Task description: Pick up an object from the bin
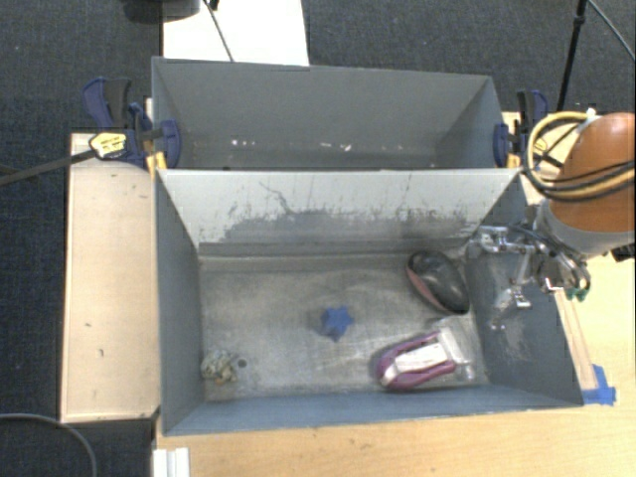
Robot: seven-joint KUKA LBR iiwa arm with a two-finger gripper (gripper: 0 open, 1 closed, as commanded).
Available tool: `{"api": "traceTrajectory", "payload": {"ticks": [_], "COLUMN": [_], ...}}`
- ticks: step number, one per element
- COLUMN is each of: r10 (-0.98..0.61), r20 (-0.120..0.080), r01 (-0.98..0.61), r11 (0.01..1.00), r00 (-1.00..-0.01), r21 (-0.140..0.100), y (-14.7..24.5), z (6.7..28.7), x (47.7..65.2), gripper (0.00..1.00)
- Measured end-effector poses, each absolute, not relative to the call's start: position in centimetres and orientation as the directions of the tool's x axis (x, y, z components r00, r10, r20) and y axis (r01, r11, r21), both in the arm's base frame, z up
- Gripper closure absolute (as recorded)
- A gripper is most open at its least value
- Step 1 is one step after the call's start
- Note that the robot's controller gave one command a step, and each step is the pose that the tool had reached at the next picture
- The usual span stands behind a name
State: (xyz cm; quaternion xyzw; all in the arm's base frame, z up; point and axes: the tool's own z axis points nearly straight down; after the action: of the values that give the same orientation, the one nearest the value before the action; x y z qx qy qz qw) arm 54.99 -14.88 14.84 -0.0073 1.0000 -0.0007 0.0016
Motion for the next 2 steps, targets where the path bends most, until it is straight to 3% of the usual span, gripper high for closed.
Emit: {"api": "traceTrajectory", "payload": {"ticks": [1, 2], "r10": [-0.290, -0.289], "r20": [-0.003, -0.003], "r01": [-0.290, -0.289], "r11": [0.957, 0.957], "r00": [-0.957, -0.957], "r21": [-0.001, -0.001], "y": [-9.85, -9.98], "z": [7.03, 7.20], "x": [58.74, 58.74], "gripper": [0.00, 1.00]}}
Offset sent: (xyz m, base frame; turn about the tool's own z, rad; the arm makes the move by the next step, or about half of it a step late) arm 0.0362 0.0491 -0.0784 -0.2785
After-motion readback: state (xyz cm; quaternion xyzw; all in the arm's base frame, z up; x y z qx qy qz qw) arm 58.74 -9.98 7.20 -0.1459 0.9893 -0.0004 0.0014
